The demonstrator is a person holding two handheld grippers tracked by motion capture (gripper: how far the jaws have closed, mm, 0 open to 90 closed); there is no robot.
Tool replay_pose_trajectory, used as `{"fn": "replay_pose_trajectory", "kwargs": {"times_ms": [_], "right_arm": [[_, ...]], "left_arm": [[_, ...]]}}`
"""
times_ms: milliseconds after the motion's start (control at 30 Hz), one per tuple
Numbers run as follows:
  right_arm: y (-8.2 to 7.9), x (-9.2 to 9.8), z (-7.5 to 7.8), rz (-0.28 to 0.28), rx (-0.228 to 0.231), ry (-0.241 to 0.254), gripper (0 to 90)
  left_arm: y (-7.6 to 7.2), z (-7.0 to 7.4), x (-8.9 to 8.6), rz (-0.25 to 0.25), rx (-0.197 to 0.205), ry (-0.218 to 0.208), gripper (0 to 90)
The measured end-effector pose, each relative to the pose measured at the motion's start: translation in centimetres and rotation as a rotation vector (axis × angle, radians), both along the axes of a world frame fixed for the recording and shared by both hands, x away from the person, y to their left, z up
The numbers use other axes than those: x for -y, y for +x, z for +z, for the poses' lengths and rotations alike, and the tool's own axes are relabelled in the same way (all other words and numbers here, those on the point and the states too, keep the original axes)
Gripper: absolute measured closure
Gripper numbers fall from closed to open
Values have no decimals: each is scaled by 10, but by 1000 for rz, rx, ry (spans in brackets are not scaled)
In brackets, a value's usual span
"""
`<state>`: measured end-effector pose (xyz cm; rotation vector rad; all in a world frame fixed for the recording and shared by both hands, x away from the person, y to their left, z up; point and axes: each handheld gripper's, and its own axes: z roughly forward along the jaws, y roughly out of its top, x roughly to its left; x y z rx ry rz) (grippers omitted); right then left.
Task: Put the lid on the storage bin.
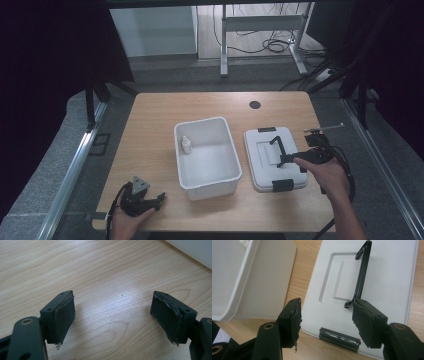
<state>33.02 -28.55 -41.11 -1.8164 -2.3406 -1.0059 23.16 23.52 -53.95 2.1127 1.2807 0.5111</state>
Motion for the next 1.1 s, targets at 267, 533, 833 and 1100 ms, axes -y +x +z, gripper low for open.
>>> {"fn": "replay_pose_trajectory", "kwargs": {"times_ms": [267,533,833,1100], "right_arm": [[28,-7,-3,-4,-71,-30,407],[42,-15,-3,2,-88,-47,408],[60,-16,-6,3,-133,-63,409],[71,-17,-9,7,-162,-86,412]], "left_arm": [[1,0,-1,-1,-1,-4,197],[0,-1,-1,-2,-3,-7,199],[1,-1,-1,-8,-6,-15,200],[1,-1,-1,-11,-8,-17,199]]}}
